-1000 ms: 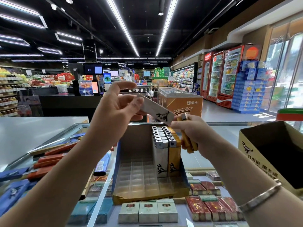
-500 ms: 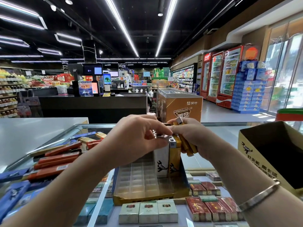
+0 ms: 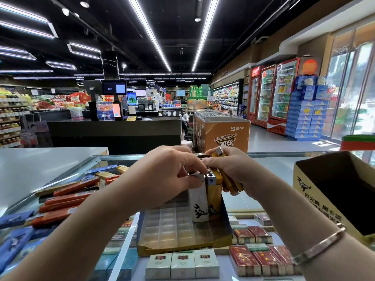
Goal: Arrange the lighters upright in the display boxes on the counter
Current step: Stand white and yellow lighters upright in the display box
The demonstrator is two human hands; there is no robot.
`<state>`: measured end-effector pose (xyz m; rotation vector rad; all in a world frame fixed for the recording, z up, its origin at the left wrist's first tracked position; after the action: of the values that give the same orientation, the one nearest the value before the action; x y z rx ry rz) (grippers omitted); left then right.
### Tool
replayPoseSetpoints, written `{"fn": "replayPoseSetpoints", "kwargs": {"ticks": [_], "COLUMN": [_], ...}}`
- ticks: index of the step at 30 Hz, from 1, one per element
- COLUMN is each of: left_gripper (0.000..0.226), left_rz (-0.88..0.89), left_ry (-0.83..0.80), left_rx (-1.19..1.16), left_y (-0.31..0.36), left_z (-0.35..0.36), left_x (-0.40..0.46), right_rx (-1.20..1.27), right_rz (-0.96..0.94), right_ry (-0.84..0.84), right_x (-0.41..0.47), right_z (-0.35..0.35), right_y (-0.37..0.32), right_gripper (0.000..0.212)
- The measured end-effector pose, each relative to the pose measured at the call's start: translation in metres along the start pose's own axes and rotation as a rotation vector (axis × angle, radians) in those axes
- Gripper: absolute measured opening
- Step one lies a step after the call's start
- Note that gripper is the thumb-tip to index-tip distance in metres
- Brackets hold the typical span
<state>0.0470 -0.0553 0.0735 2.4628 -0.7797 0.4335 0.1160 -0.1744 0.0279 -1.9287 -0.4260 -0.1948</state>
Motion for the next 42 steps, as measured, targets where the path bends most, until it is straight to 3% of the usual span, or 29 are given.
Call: {"fn": "replayPoseSetpoints", "kwargs": {"ticks": [7, 15, 18, 23, 27, 32, 36, 42], "left_gripper": [0.012, 0.016, 0.014, 0.023, 0.01, 0.049, 0.048, 0.042], "left_rz": [0.014, 0.105, 0.075, -0.053, 0.013, 0.06, 0.093, 0.086], "left_ry": [-0.031, -0.004, -0.001, -0.088, -0.031, 0.105, 0.242, 0.305], "left_rx": [0.1, 0.32, 0.242, -0.107, -0.026, -0.004, 0.001, -0.101], "left_y": [0.004, 0.018, 0.013, -0.009, -0.005, 0.003, 0.007, 0.007], "left_z": [-0.002, 0.011, 0.012, 0.004, 0.004, -0.009, -0.014, -0.016], "left_x": [-0.004, -0.007, -0.004, 0.003, 0.003, -0.001, -0.003, -0.004], "right_rx": [-0.004, -0.024, -0.028, -0.015, -0.005, 0.348, 0.489, 0.61], "right_rz": [0.006, -0.016, -0.011, 0.028, 0.021, -0.056, -0.166, -0.242], "right_ry": [0.002, 0.01, -0.003, -0.004, 0.07, 0.272, 0.301, 0.217], "right_x": [-0.001, -0.003, -0.003, -0.003, -0.002, -0.001, -0.003, -0.006], "right_z": [0.001, 0.0, 0.001, 0.001, -0.008, -0.031, -0.034, -0.016], "right_y": [-0.001, -0.003, -0.004, -0.002, 0.0, -0.01, -0.028, -0.043], "right_gripper": [0.016, 0.021, 0.023, 0.023, 0.014, 0.019, 0.032, 0.034]}}
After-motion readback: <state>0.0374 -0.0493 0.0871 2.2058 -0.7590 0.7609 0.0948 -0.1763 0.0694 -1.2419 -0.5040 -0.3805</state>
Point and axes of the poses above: each hand's wrist, its own x-axis towards the middle knuckle, its own z-axis out of the palm, y = z × x, the point moved 8 cm from there along x, towards the middle knuckle, and after that the axes turned 13 degrees about -z, right-handed, at the moved point
